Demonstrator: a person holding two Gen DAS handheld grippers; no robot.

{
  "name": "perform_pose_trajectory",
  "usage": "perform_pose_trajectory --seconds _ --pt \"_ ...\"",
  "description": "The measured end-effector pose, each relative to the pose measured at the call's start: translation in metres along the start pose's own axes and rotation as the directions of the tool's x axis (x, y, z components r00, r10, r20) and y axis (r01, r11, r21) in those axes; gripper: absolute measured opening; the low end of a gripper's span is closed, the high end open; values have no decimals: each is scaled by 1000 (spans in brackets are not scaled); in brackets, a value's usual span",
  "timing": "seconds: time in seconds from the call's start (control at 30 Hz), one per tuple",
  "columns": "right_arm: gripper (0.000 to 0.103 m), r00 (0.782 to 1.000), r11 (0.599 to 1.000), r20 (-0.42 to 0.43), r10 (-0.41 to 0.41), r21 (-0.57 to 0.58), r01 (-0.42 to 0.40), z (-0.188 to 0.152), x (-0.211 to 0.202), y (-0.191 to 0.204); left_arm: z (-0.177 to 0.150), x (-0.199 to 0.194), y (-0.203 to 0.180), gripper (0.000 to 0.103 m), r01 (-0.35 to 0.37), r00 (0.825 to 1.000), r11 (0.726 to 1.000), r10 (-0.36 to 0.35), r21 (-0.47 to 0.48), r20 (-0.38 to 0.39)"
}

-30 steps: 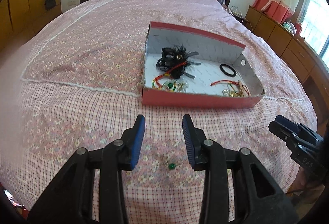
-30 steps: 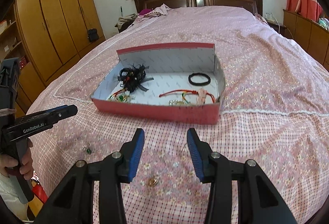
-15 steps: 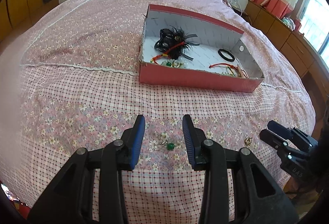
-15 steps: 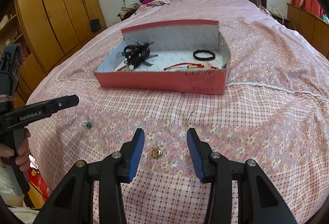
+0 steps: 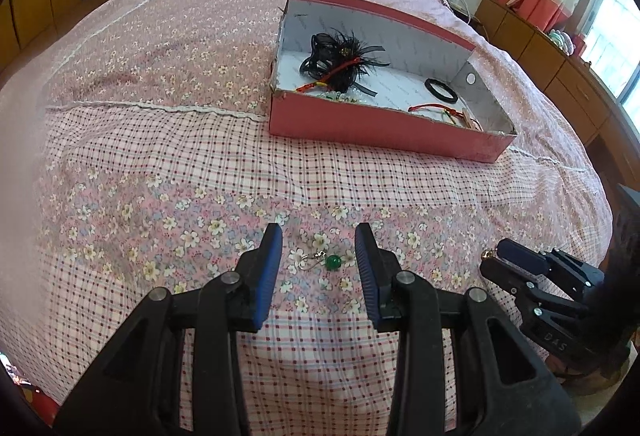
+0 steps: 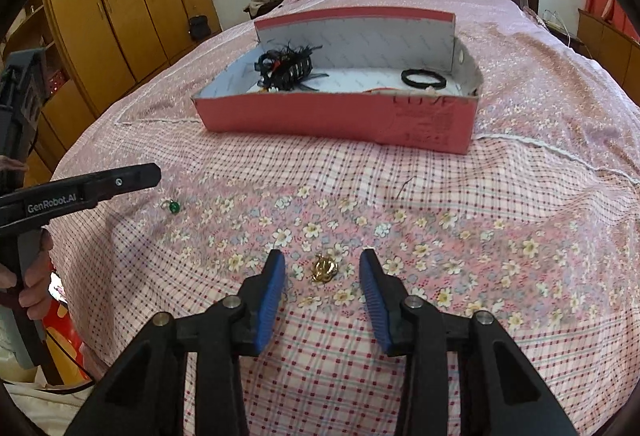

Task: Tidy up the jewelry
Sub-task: 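Withdraw both tools and move them over another green bead charm and gold charm, then grasp the green bead charm with the left tool while the right tool grasps the gold charm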

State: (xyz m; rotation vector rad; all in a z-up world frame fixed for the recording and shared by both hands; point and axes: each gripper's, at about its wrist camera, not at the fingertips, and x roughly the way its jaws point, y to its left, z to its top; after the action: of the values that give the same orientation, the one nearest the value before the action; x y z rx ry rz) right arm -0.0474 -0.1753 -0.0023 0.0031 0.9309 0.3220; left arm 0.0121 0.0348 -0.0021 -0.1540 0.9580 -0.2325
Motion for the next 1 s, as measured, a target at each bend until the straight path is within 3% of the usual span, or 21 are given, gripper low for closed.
perform_pose_trajectory --seconds 0.17,0.33,1.0 --pt "35 1000 1000 -6 -1 -17 0 -3 6 1 -2 2 1 29 0 1000 1000 0 -12 -14" --pt "17 1000 999 0 -17 -52 17 -5 11 3 -3 5 -1 29 -2 1000 1000 2 -6 -21" --pt "16 994 1000 110 13 9 -14 13 -22 -14 -9 13 -21 28 23 999 997 -20 80 -34"
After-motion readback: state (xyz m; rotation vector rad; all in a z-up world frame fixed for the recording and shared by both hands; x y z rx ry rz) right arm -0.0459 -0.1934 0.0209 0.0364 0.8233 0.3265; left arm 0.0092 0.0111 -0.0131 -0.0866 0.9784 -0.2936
